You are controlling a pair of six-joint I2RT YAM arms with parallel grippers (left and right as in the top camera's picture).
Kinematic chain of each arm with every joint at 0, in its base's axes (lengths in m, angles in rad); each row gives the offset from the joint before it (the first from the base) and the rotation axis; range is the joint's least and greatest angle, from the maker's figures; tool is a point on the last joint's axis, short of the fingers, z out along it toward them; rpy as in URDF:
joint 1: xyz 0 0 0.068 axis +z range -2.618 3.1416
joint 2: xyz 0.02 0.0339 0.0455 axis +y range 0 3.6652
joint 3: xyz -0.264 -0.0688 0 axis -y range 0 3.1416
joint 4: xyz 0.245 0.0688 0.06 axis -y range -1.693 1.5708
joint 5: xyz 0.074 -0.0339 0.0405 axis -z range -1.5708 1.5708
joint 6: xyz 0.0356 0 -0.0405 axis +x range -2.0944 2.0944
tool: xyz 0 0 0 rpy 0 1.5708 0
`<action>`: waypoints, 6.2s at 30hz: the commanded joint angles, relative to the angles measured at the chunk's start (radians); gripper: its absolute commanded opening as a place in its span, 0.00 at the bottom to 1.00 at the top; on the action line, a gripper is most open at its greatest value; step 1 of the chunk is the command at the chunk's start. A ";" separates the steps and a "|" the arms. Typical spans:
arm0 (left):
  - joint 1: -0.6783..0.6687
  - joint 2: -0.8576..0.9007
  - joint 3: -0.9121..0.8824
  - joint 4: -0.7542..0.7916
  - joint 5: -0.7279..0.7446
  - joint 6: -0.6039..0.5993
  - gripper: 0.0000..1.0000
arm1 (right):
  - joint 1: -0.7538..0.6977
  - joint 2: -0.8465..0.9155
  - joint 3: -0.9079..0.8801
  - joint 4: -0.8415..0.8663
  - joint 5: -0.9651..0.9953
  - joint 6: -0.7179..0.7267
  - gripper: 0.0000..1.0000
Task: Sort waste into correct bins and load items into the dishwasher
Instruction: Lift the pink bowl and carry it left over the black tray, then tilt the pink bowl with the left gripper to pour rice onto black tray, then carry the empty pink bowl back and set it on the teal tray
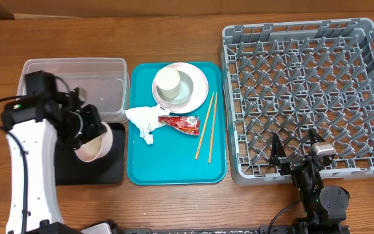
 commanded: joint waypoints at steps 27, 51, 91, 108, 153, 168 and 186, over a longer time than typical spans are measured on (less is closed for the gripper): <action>0.608 -0.035 -0.256 0.108 0.814 0.420 0.04 | -0.003 -0.009 -0.010 0.005 -0.001 0.001 1.00; 0.681 -0.034 -0.277 0.104 0.873 0.436 0.04 | -0.003 -0.009 -0.010 0.005 -0.002 0.001 1.00; 0.684 -0.033 -0.277 -0.019 1.037 0.590 0.04 | -0.003 -0.009 -0.010 0.005 -0.002 0.001 1.00; 0.683 -0.033 -0.277 0.007 0.997 0.608 0.04 | -0.003 -0.009 -0.010 0.005 -0.001 0.001 1.00; 0.469 -0.047 -0.190 -0.025 0.719 0.377 0.04 | -0.003 -0.009 -0.010 0.005 -0.002 0.001 1.00; -0.356 -0.110 -0.080 0.149 0.137 -0.137 0.04 | -0.003 -0.009 -0.010 0.005 -0.001 0.001 1.00; -1.073 0.126 -0.080 0.202 -0.440 -0.425 0.04 | -0.003 -0.009 -0.010 0.005 -0.002 0.001 1.00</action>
